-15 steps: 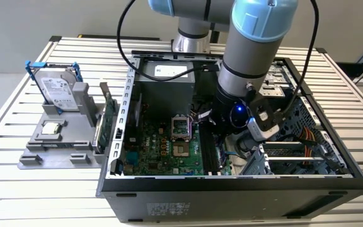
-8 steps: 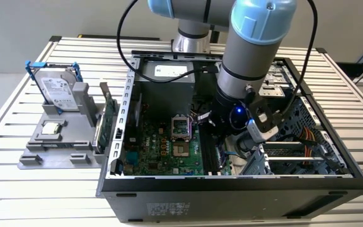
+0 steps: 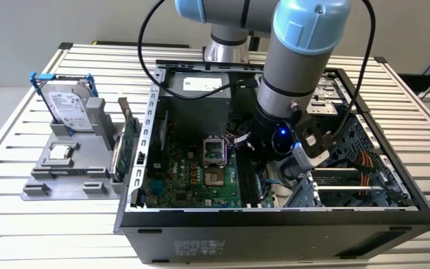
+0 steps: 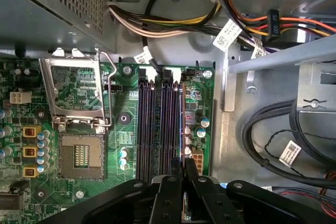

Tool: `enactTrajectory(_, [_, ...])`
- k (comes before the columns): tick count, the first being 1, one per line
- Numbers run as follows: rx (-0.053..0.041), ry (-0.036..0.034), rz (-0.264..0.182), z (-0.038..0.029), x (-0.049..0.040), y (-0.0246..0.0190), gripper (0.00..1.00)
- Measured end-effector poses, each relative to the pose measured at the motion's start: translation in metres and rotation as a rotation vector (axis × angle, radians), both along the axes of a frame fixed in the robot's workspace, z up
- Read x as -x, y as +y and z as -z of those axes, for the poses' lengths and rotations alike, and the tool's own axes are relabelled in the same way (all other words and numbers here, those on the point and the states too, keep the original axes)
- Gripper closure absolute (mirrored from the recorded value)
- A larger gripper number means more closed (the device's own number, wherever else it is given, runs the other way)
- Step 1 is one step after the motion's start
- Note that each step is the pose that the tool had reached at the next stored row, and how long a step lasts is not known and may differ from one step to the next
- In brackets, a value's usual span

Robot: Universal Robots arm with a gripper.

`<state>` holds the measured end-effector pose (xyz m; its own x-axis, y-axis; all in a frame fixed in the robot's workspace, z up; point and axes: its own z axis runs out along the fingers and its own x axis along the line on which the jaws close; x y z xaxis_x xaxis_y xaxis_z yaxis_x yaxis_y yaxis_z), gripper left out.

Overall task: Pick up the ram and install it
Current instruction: 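Insert the ram into the slot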

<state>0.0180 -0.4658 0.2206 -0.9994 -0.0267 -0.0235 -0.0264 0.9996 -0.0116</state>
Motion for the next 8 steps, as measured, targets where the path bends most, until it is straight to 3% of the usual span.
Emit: enactTrajectory(8, [-0.0001,0.0057,-0.005,0.0018,0.0004,-0.0003,1.00])
